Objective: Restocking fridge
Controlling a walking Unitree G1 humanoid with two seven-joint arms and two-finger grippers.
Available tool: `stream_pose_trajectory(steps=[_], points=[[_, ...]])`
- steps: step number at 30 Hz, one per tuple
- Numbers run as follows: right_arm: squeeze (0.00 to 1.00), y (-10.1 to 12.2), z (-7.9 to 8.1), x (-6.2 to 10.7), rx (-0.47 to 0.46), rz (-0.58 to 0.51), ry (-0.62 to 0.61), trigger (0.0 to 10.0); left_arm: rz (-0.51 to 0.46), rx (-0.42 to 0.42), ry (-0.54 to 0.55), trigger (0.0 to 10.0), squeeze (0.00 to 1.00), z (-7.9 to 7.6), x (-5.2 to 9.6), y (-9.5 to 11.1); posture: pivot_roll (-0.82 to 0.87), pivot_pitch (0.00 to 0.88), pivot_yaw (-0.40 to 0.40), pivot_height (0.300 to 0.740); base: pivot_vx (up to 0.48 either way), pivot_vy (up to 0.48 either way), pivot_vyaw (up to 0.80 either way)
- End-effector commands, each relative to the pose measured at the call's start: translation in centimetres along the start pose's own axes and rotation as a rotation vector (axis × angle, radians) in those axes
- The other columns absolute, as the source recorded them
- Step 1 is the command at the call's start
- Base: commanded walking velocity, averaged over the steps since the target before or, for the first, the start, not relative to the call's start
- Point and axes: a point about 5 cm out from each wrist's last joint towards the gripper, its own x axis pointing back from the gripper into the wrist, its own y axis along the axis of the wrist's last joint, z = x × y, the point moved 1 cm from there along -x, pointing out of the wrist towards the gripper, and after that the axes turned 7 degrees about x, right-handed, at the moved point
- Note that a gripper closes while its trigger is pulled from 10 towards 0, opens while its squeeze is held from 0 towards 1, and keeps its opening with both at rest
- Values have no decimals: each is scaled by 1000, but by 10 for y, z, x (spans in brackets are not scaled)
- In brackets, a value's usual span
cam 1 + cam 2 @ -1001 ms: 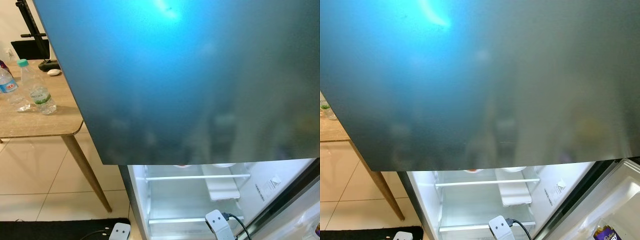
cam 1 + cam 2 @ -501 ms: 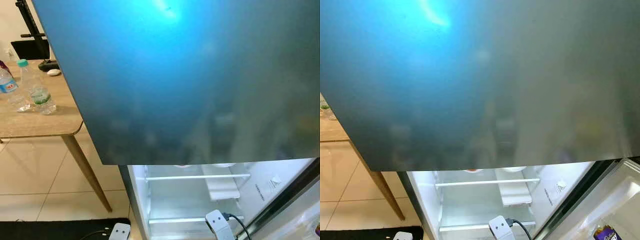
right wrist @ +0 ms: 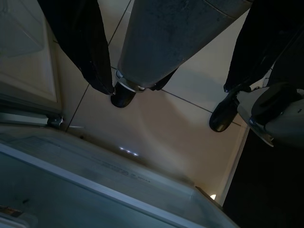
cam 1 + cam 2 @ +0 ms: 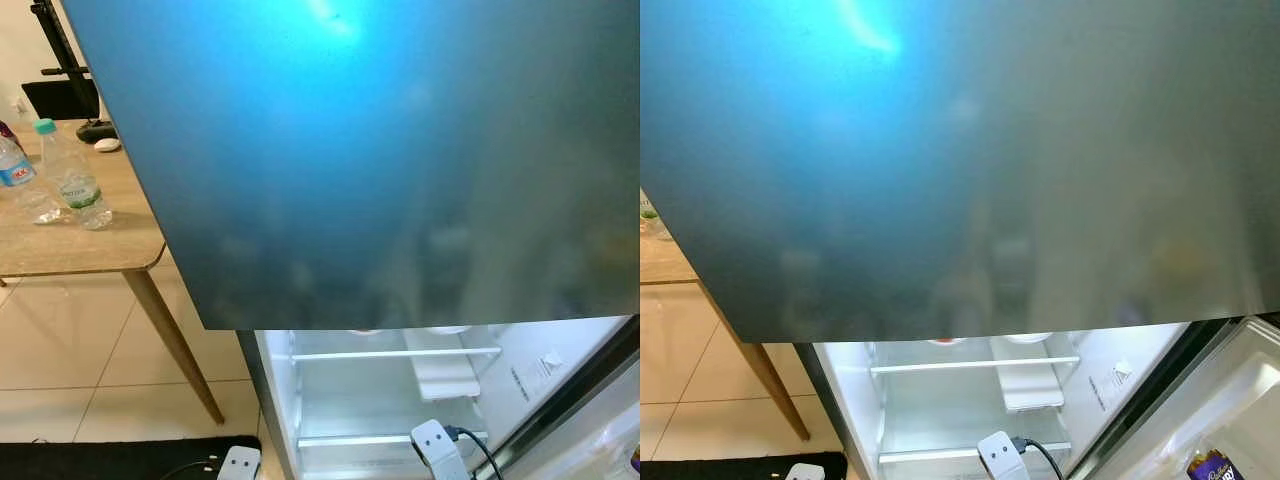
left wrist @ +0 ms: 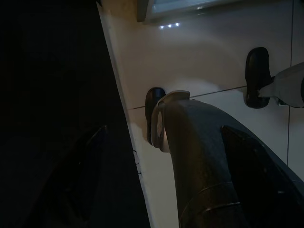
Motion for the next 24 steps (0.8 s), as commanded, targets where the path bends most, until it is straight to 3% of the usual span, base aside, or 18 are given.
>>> stream_pose_trajectory(steps=[1, 24], points=[[0, -3, 2, 0, -2, 14, 7, 10000, 14, 1, -5, 10000, 0, -3, -1, -3, 25, 0, -11, 740, 0, 0, 0], [0, -3, 3, 0, -4, 15, 7, 10000, 22, -25, -2, 10000, 0, -1, 0, -4, 22, 0, -6, 740, 0, 0, 0]])
